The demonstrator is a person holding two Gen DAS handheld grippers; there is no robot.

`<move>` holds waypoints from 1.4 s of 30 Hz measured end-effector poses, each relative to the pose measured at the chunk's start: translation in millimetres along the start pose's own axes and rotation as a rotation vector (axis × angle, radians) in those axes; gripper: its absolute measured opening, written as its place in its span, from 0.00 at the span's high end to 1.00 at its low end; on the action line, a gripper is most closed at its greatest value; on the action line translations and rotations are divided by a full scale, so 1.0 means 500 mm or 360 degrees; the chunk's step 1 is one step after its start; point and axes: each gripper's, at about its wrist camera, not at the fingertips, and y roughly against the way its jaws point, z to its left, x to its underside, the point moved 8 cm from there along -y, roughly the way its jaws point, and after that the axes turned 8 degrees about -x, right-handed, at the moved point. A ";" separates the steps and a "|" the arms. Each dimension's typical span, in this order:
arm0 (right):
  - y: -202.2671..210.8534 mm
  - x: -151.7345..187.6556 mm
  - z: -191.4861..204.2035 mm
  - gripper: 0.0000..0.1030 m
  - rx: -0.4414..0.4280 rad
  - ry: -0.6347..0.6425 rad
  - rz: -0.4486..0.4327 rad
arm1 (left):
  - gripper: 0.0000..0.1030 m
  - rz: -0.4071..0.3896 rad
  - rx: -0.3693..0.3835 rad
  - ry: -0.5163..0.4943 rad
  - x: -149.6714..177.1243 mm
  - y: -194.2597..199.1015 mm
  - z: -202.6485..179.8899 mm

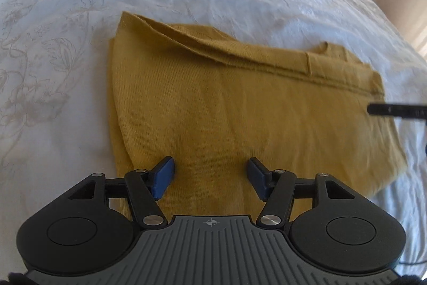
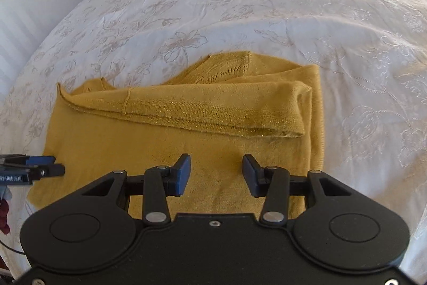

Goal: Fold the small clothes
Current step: 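Withdraw both open tools from the folded sweater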

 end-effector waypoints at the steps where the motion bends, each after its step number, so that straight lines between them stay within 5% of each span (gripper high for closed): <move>1: -0.008 -0.008 -0.002 0.48 0.0007 0.0007 -0.0002 | 0.40 0.0004 -0.0007 -0.0028 0.011 0.001 -0.002; 9: -0.044 -0.155 -0.056 0.50 0.0150 -0.0015 -0.0172 | 0.32 0.0062 0.0080 0.0203 0.008 -0.012 0.023; 13: -0.016 -0.181 -0.052 0.49 0.0131 -0.0053 -0.0251 | 0.26 0.0065 0.0080 0.0189 0.010 -0.013 0.016; 19: 0.002 -0.110 0.007 0.43 0.0075 0.0106 -0.0151 | 0.26 0.0089 0.0080 0.0223 -0.018 -0.005 0.015; 25: -0.017 -0.020 0.034 0.39 0.0079 0.0152 0.0024 | 0.26 -0.0034 0.0034 0.0205 -0.123 -0.023 0.030; 31: 0.008 0.001 0.017 0.25 0.0148 0.0065 -0.0017 | 0.26 -0.0002 -0.0012 0.0279 -0.190 -0.063 0.062; 35: 0.052 0.001 -0.019 0.20 0.0152 -0.0031 -0.0099 | 0.25 -0.0050 0.0028 0.0343 -0.175 -0.028 0.075; 42: 0.095 0.035 -0.085 0.22 0.0055 -0.0246 -0.0093 | 0.25 0.0002 0.0104 0.0478 -0.051 0.039 0.092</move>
